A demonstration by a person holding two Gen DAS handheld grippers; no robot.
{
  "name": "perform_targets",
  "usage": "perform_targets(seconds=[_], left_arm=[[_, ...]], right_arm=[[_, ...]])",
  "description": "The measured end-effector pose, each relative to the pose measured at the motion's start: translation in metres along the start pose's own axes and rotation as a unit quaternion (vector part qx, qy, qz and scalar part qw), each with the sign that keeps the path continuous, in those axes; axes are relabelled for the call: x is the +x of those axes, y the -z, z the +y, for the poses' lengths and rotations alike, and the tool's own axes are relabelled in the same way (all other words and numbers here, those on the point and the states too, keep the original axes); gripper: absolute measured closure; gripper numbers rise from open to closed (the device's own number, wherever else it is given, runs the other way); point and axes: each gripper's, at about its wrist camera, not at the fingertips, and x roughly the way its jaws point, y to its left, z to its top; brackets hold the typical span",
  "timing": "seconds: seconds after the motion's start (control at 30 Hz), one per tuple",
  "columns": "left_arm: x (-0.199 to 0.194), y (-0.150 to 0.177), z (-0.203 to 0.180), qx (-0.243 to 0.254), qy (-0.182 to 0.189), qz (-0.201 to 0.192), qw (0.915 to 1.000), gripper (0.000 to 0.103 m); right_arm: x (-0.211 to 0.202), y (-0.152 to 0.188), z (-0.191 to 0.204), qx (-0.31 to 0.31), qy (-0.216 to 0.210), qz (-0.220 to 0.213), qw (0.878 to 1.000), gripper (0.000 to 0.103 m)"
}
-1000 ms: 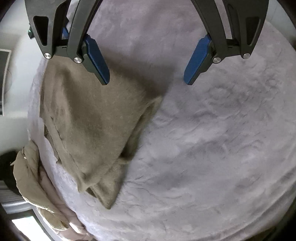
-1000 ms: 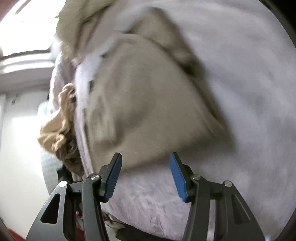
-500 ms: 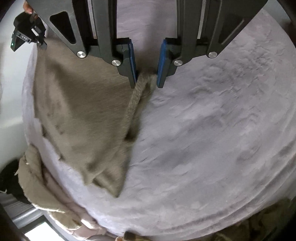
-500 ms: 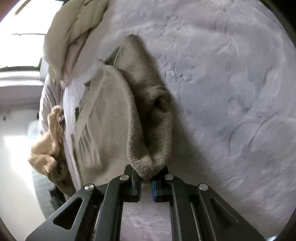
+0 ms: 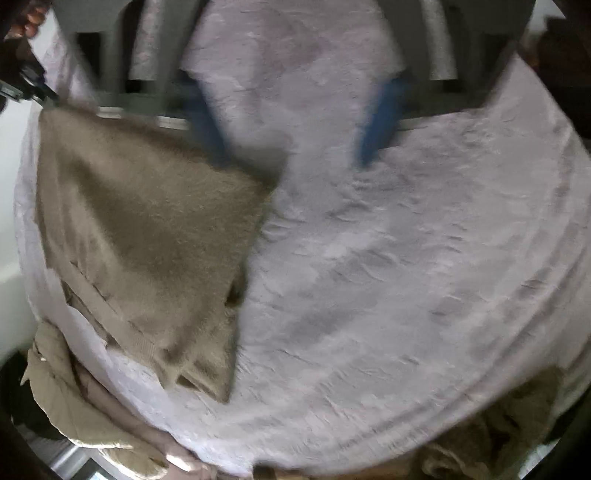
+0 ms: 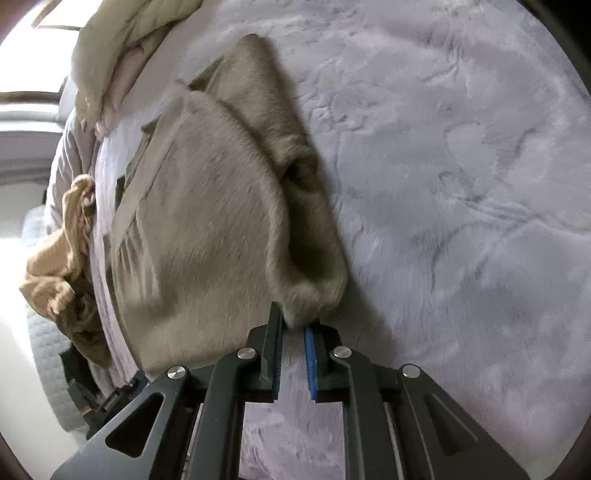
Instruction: Fold small clothes
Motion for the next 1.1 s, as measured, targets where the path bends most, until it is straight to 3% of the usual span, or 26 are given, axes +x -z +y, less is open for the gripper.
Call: perform_targets(seconds=[0.37,0.4,0.47,0.5,0.53,0.67,0.8,0.87,1.0,1.1], left_arm=[[-0.028,0.017,-0.005,0.058,0.006,0.012,0.9982,0.022],[-0.029,0.019,-0.006,0.061,0.009,0.013,0.998,0.022],[-0.033,0.024,-0.005,0.064,0.015,0.02,0.9976,0.022],[-0.032,0.025,-0.009,0.065,0.019,0.023,0.9974,0.022],[-0.033,0.026,-0.008,0.065,0.02,0.024,0.9974,0.022],[-0.039,0.03,-0.008,0.065,0.026,0.022,0.9973,0.022],[-0.044,0.034,-0.008,0.074,0.029,0.024,0.9966,0.022],[-0.045,0.035,-0.008,0.074,0.027,0.024,0.9966,0.022],[-0.045,0.036,-0.008,0.073,0.021,0.032,0.9966,0.022],[-0.045,0.037,-0.007,0.078,0.018,0.036,0.9961,0.022]], right_arm=[[0.0,0.044,0.077,-0.098,0.028,0.034,0.994,0.089],[0.002,0.047,0.083,-0.106,0.031,0.036,0.993,0.085],[0.006,0.054,0.101,-0.13,0.038,0.039,0.99,0.061],[0.007,0.058,0.109,-0.143,0.041,0.04,0.988,0.034],[0.007,0.063,0.119,-0.159,0.043,0.039,0.986,0.02],[0.009,0.078,0.145,-0.203,0.055,0.032,0.977,0.02],[0.009,0.091,0.161,-0.24,0.08,0.015,0.967,0.0],[0.008,0.098,0.167,-0.259,0.083,0.006,0.962,0.0],[0.015,0.107,0.176,-0.268,0.08,0.038,0.959,0.0],[0.026,0.112,0.177,-0.271,0.1,0.072,0.955,0.0]])
